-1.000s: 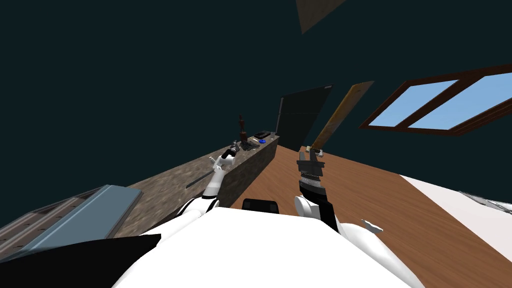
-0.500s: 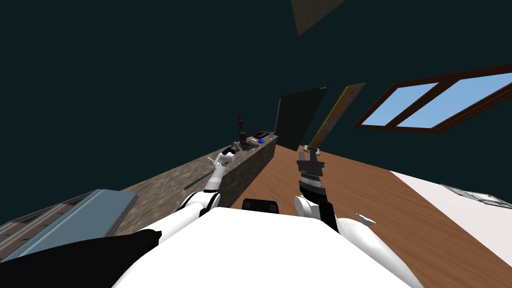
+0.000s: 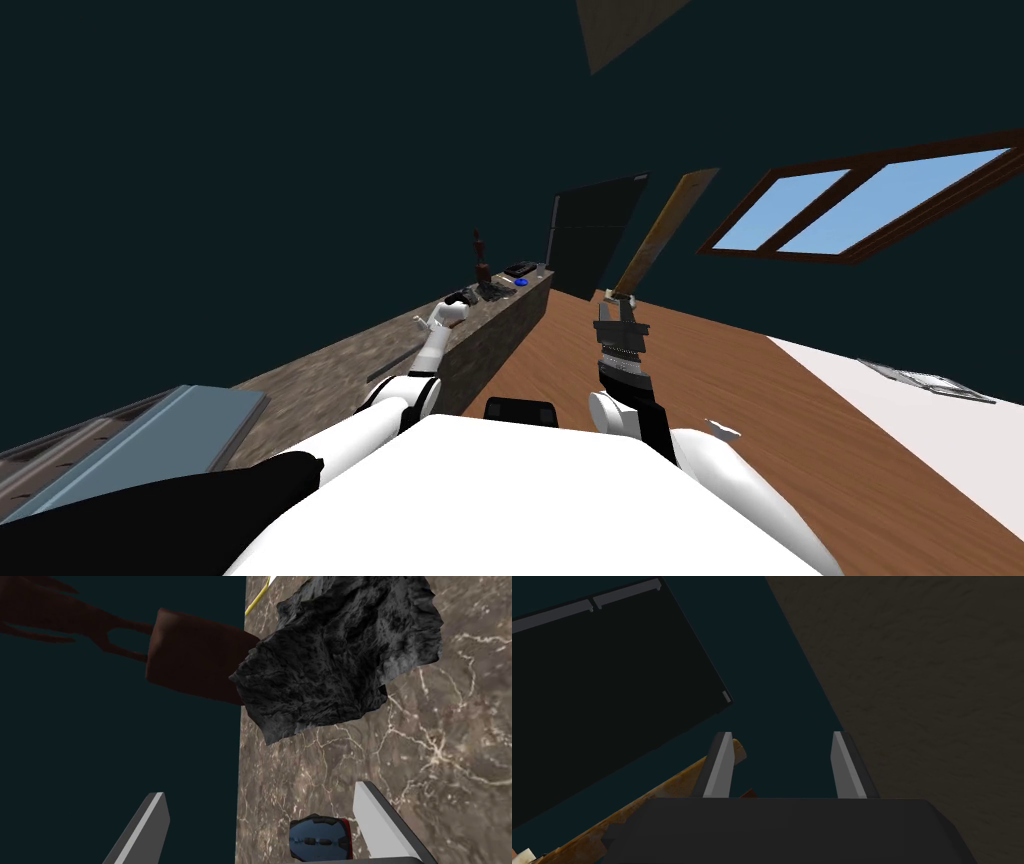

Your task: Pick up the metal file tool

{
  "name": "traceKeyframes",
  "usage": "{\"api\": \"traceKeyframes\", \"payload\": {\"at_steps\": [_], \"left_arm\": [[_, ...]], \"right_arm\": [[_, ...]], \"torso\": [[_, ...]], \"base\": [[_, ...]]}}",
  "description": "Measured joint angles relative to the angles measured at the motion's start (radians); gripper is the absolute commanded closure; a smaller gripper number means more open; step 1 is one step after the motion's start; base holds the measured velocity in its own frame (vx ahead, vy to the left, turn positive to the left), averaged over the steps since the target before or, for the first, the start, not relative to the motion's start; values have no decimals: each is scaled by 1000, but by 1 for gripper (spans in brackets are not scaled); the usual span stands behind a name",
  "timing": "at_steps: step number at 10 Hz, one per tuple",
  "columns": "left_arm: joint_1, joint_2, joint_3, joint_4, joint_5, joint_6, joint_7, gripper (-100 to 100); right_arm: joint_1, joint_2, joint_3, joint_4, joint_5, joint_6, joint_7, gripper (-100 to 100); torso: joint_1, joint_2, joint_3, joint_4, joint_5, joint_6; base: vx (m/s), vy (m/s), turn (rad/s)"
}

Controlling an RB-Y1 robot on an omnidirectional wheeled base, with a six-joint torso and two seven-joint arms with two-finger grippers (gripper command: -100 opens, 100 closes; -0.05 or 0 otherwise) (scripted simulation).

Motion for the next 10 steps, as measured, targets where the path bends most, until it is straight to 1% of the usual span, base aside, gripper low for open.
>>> {"api": "traceKeyframes", "payload": {"at_steps": [1,2,4,5,6,7,8,10], "left_arm": [[-13,5,3,22,4,28,6,-100],[-18,6,4,35,4,45,8,-100],[-56,21,12,85,13,98,20,-100],[-54,21,13,82,13,123,23,-100],[-73,31,18,109,18,150,29,-100],[-82,40,22,125,28,181,32,-100],[-83,42,23,135,29,197,33,-100],[-114,54,30,182,34,250,45,-100]], "right_arm": [[0,0,0,0,0,0,0,0],[0,0,0,0,0,0,0,0],[0,0,0,0,0,0,0,0],[0,0,0,0,0,0,0,0],[0,0,0,0,0,0,0,0],[0,0,0,0,0,0,0,0],[0,0,0,0,0,0,0,0],[0,0,0,0,0,0,0,0]], "torso": [[0,0,0,0,0,0],[0,0,0,0,0,-1],[0,0,0,0,0,0],[0,0,0,0,0,-1],[1,0,0,0,0,0],[1,1,0,0,0,-1],[0,0,0,0,0,-1],[1,1,0,0,0,-1]], "base": [[-13,13,21],[-16,23,-64],[-15,23,-20],[-21,29,-55],[-22,35,-35],[-10,16,6],[-20,28,-44],[-16,27,-17]]}}
